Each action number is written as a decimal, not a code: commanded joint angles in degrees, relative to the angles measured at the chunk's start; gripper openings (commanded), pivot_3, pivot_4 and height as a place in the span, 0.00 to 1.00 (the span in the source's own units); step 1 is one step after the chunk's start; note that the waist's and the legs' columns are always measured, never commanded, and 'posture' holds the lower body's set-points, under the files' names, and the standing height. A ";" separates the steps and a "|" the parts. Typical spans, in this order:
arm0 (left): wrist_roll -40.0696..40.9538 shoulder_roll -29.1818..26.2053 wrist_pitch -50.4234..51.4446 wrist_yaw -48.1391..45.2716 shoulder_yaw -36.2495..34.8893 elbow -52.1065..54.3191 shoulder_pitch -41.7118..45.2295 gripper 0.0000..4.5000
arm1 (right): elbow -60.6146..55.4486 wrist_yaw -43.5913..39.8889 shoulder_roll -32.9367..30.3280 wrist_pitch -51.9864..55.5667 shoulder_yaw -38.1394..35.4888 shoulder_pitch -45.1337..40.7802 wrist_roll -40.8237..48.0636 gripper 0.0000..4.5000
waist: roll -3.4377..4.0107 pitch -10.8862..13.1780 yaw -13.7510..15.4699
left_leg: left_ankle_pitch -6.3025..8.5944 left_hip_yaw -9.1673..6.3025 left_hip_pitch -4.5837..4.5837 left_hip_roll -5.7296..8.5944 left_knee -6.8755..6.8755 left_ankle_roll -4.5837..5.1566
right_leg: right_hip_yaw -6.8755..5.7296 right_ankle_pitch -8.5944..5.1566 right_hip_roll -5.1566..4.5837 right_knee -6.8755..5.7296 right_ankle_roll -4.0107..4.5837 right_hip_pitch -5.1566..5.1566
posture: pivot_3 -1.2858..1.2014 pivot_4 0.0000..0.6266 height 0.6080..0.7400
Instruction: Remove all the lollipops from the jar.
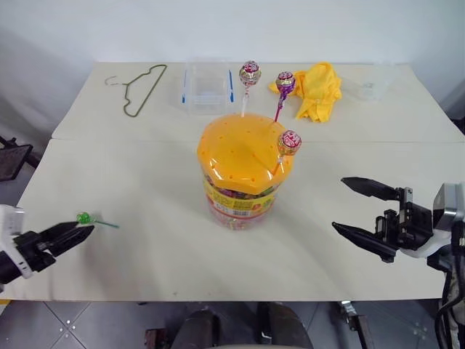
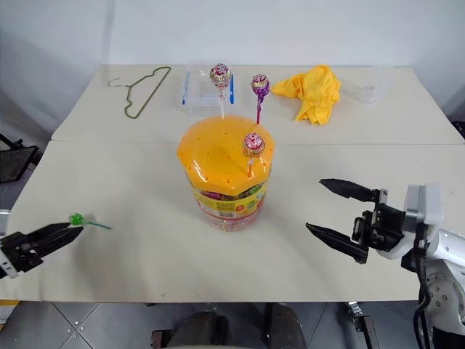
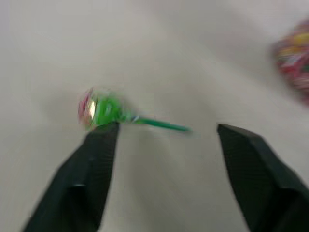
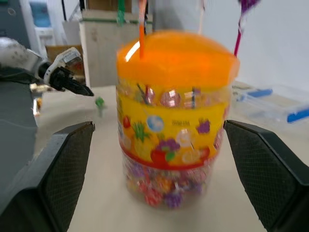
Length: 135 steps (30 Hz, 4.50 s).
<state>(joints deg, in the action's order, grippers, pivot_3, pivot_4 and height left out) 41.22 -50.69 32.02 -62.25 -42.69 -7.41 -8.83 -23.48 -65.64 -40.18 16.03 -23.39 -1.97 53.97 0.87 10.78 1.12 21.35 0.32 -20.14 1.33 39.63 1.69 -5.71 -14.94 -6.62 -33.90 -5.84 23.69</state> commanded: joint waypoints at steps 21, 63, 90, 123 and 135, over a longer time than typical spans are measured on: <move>18.63 6.16 2.57 3.39 13.25 27.61 19.80 1.00 | -4.12 17.07 2.16 15.74 18.98 -28.80 -0.21 0.56 | 0.03 0.02 -1.02 | 0.00 -0.11 -0.16 0.02 0.20 0.02 | -0.16 0.02 0.11 -0.20 -0.02 -0.01 | 0.52 0.24 1.00; 13.41 4.09 -6.75 -4.02 12.71 24.19 16.28 1.00 | 17.82 6.23 -14.17 8.95 2.61 -16.36 -13.78 0.67 | 0.13 0.08 -0.11 | 0.15 0.25 -0.10 -0.14 0.35 0.18 | -0.10 0.08 0.17 -0.12 -0.14 -0.04 | 0.52 0.24 1.00; 18.42 8.55 -4.95 4.30 8.61 24.49 17.02 1.00 | 15.13 22.57 10.10 23.11 10.61 -47.20 -3.47 0.00 | 0.12 0.09 -1.25 | 0.16 0.08 -0.25 -0.05 0.39 0.14 | -0.23 0.08 0.17 -0.19 -0.13 0.04 | 0.52 0.24 1.00; 8.29 4.78 -10.51 -7.62 17.94 22.78 17.42 1.00 | 36.00 9.52 -20.19 1.20 4.21 -10.55 -33.06 0.84 | 0.22 0.11 -1.02 | 0.27 0.62 -0.05 -0.13 0.40 0.31 | -0.18 0.12 0.12 -0.10 -0.20 -0.06 | 0.52 0.24 1.00; 18.29 10.97 -6.45 5.46 7.53 20.42 18.27 1.00 | 20.41 5.03 -2.46 14.53 12.84 -43.23 -10.97 0.99 | 0.29 0.17 -1.22 | 0.29 0.44 -0.09 -0.23 0.44 0.20 | -0.25 0.12 0.15 -0.10 -0.19 -0.03 | 0.52 0.24 1.00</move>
<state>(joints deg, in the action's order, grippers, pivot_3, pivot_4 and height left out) 58.08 -39.46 25.67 -57.52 -33.11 12.50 9.73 -0.90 -61.87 -43.51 28.50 -11.54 -43.25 41.27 1.16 10.95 -0.10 21.64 0.74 -20.24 1.12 40.07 1.88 -5.97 -14.82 -6.49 -33.99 -6.03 23.66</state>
